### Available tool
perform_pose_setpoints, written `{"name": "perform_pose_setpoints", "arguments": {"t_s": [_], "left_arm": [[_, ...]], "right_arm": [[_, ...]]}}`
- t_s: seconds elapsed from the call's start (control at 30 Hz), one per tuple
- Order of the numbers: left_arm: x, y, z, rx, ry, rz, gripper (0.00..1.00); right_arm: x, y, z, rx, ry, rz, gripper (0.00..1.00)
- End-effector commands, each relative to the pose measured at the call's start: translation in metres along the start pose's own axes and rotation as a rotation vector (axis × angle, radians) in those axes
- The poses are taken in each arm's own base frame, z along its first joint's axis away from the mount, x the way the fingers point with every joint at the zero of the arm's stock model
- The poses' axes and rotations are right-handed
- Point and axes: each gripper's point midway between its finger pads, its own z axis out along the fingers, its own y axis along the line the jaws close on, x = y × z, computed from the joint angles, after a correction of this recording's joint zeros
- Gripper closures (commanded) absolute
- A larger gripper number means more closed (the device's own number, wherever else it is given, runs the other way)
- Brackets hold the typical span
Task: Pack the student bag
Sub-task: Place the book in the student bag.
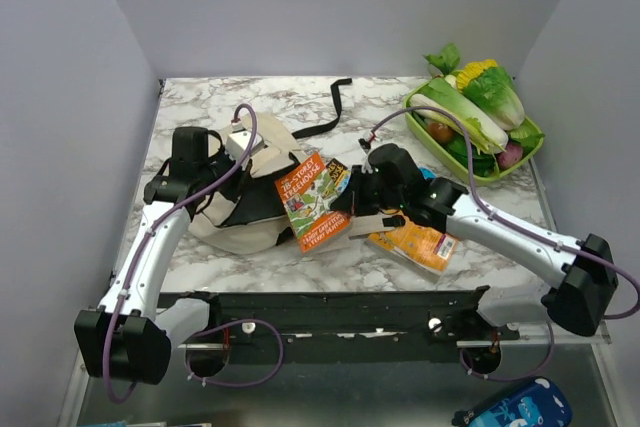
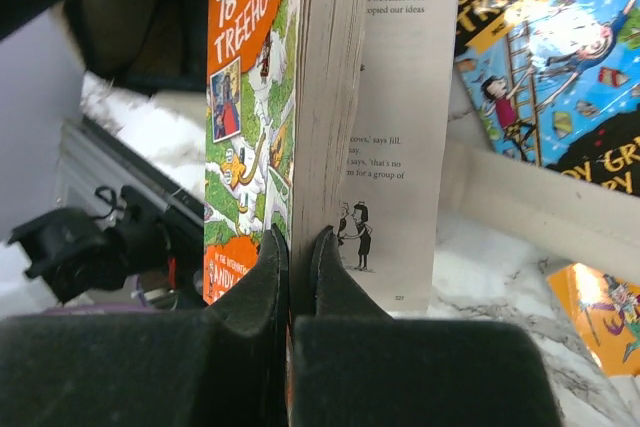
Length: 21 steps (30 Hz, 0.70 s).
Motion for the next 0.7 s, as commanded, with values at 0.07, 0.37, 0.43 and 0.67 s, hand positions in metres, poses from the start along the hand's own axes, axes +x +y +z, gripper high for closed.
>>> {"name": "perform_pose_setpoints", "arguments": {"t_s": [0.07, 0.37, 0.43, 0.67], "left_arm": [[0.002, -0.031, -0.003, 0.119, -0.036, 0.057, 1.0], [-0.002, -0.048, 0.011, 0.191, -0.047, 0.041, 1.0], [-0.007, -0.055, 0.012, 0.215, -0.059, 0.051, 1.0], [-0.017, -0.068, 0.008, 0.271, -0.089, 0.044, 1.0]], "right_arm": [[-0.023, 0.008, 0.031, 0.017, 0.024, 0.069, 0.99], [-0.033, 0.008, 0.077, 0.091, 0.037, 0.297, 0.99], [-0.038, 0.002, 0.087, 0.132, 0.007, 0.347, 0.99], [-0.058, -0.006, 0.121, 0.256, -0.133, 0.462, 0.99]]}}
